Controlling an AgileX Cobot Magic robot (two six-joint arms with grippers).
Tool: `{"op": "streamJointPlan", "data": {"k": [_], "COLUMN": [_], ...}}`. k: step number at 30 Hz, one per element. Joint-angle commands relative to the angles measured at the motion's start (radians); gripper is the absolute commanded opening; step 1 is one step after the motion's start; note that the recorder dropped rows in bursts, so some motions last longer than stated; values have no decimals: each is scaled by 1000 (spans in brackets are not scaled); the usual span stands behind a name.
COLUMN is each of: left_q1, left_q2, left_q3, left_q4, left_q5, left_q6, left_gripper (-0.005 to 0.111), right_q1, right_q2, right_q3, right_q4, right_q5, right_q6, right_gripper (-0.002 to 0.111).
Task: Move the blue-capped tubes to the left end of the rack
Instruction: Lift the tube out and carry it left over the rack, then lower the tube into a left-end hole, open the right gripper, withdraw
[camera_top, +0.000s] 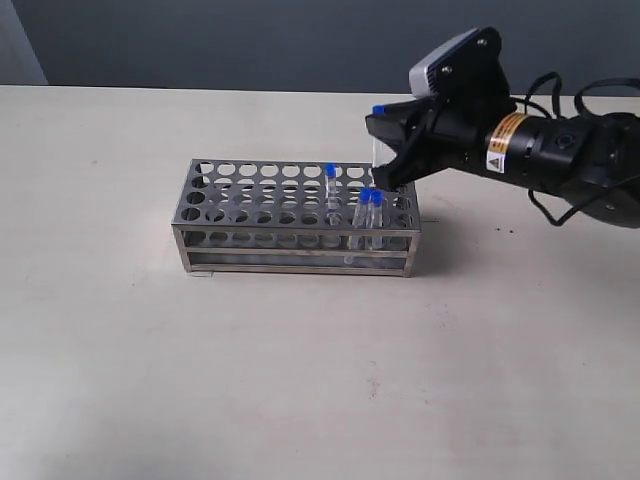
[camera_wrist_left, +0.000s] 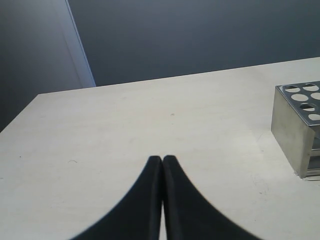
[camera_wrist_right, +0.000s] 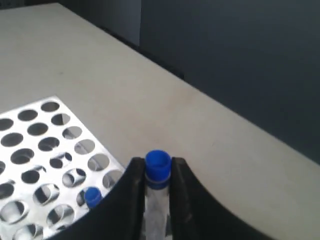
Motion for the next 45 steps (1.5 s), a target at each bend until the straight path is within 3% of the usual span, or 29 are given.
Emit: {"op": "streamJointPlan", "data": {"k": [1,9,18,34,45], "left_q1": [-7,-7,-7,-7,-7], "left_q2": [4,4,4,4,4], "left_q3": [-2,-2,-2,-2,-2], "left_q4": [-1,-1,-1,-1,-1], "left_q5": [-12,-12,-12,-12,-12], "left_q6": [-3,-3,-3,-3,-3], "left_gripper": [0,0,0,0,0], "right_q1": [15,169,305,331,331], "right_q2": [-80,-50,168,426,455], "right_q3": [-21,-192,-401,-636,-645], "right_q4": [-17,-26,-26,-30,-30], "right_q5": [-3,25,25,159,163], "right_q6": [-2,65,133,183,210], "right_gripper": [-1,-1,-1,-1,-1]}}
